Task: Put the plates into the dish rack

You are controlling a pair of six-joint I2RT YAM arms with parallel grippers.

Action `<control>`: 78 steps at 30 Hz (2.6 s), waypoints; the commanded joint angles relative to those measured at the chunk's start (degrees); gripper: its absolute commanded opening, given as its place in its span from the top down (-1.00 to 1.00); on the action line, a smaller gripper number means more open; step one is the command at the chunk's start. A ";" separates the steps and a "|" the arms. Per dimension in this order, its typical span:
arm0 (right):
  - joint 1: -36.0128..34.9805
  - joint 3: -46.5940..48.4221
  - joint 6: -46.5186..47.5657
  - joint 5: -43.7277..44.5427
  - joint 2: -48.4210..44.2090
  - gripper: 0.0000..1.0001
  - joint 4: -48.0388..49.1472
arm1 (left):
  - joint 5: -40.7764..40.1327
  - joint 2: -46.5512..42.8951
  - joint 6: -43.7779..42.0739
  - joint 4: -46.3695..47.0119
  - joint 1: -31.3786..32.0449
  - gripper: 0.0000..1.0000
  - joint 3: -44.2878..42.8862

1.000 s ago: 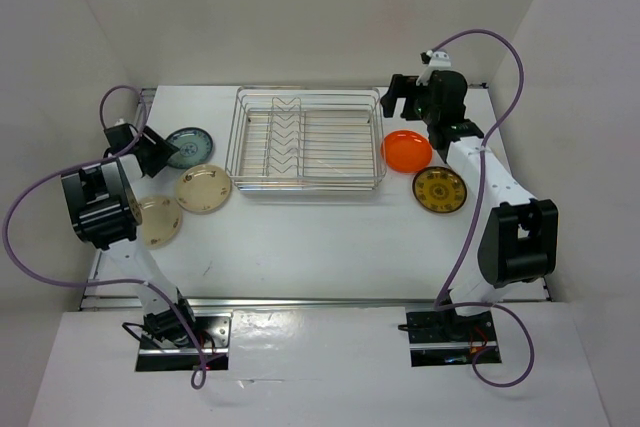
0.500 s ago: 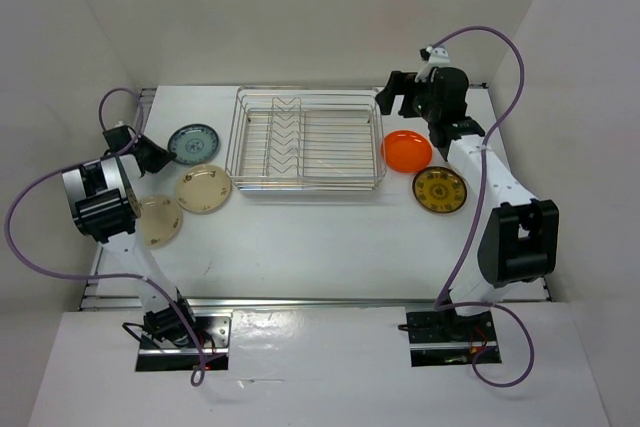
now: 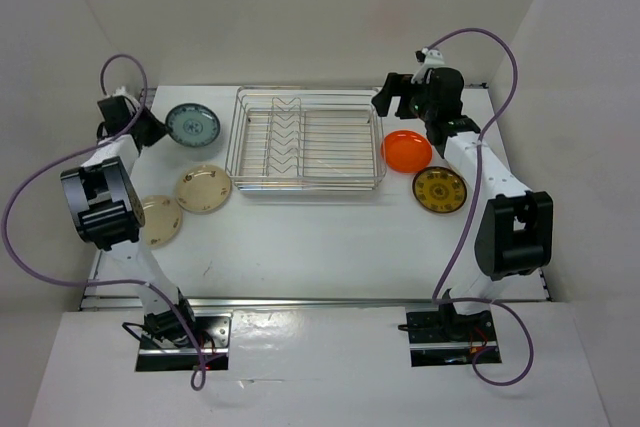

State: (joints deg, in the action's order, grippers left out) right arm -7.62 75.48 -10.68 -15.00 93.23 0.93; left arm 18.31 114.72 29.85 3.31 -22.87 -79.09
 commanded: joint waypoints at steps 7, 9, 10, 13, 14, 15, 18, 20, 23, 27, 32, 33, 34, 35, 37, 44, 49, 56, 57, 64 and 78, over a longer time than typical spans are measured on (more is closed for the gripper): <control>0.32 3.71 0.13 8.40 -2.96 -1.00 0.83 | 14.48 -19.35 -21.66 10.29 1.34 1.00 -9.85; 0.32 3.09 -0.39 9.11 -2.97 -1.00 1.97 | 28.48 -20.58 -28.69 19.65 1.34 1.00 -10.47; 0.32 3.09 -0.40 9.12 -2.97 -1.00 2.49 | 31.67 -20.59 -28.70 22.85 2.56 1.00 -9.95; 0.85 2.56 -0.40 8.07 -2.97 -1.00 3.03 | 43.02 -17.43 -31.95 29.62 6.25 1.00 -13.27; 0.85 3.26 -0.40 8.06 -2.45 -1.00 3.03 | 44.26 -16.03 -33.61 29.13 7.39 1.00 -17.46; 0.85 3.27 -0.40 8.06 -1.92 -1.00 3.03 | 44.27 -12.71 -35.71 27.12 9.75 1.00 -20.37; 0.85 3.27 1.09 10.08 -1.91 -1.00 2.50 | 45.42 -7.51 -45.70 14.39 14.24 1.00 -32.12; 1.46 3.27 1.62 10.61 -1.91 -1.00 2.50 | 44.72 -2.77 -48.64 10.33 16.01 1.00 -36.20; 1.99 2.04 1.62 11.14 -1.91 -1.00 4.07 | 42.79 0.84 -50.15 11.44 18.47 1.00 -38.16; 1.99 0.99 1.62 10.61 -1.91 -1.00 5.93 | 39.54 4.71 -50.05 19.53 21.11 1.00 -34.82; 1.99 3.26 2.15 10.61 1.42 -1.00 4.62 | 37.94 10.78 -47.17 25.68 22.43 1.00 -36.39; 1.99 3.27 2.15 11.22 1.43 -1.00 4.61 | 38.47 11.66 -45.33 28.39 22.43 1.00 -36.92; 1.99 3.79 2.15 11.23 2.12 -1.00 4.61 | 38.47 13.15 -45.31 29.64 22.43 1.00 -36.93; 1.99 3.79 2.15 11.75 2.13 -1.00 4.61 | 38.47 13.86 -44.79 30.43 22.43 1.00 -36.93; 1.99 3.10 2.15 12.37 2.66 -1.00 4.61 | 39.08 15.01 -44.79 30.44 22.43 1.00 -37.54; 1.99 3.79 2.15 13.51 4.41 -1.00 5.32 | 39.09 17.82 -44.79 31.49 22.43 1.00 -36.40; 1.99 4.32 2.68 14.04 4.94 -1.00 4.79 | 39.09 18.35 -46.10 31.50 22.43 1.00 -33.86; 2.52 3.27 -0.30 24.04 5.04 -1.00 2.94 | 40.14 16.95 -49.09 30.88 22.43 1.00 -26.14; 2.52 3.27 -0.83 24.06 5.03 -1.00 2.94 | 40.14 16.25 -49.09 30.88 22.43 1.00 -25.33; 11.82 0.63 -2.42 11.01 6.09 -1.00 0.74 | 38.92 15.02 -49.80 30.26 22.43 0.76 -22.17; 15.88 9.77 3.82 -6.70 20.66 -0.83 -11.82 | 35.84 -1.07 -32.25 40.72 20.24 -1.00 -10.90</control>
State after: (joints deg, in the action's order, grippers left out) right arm 8.58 81.28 -8.82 -16.97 112.46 -7.05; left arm 53.08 119.74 -9.74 35.55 -1.56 -89.01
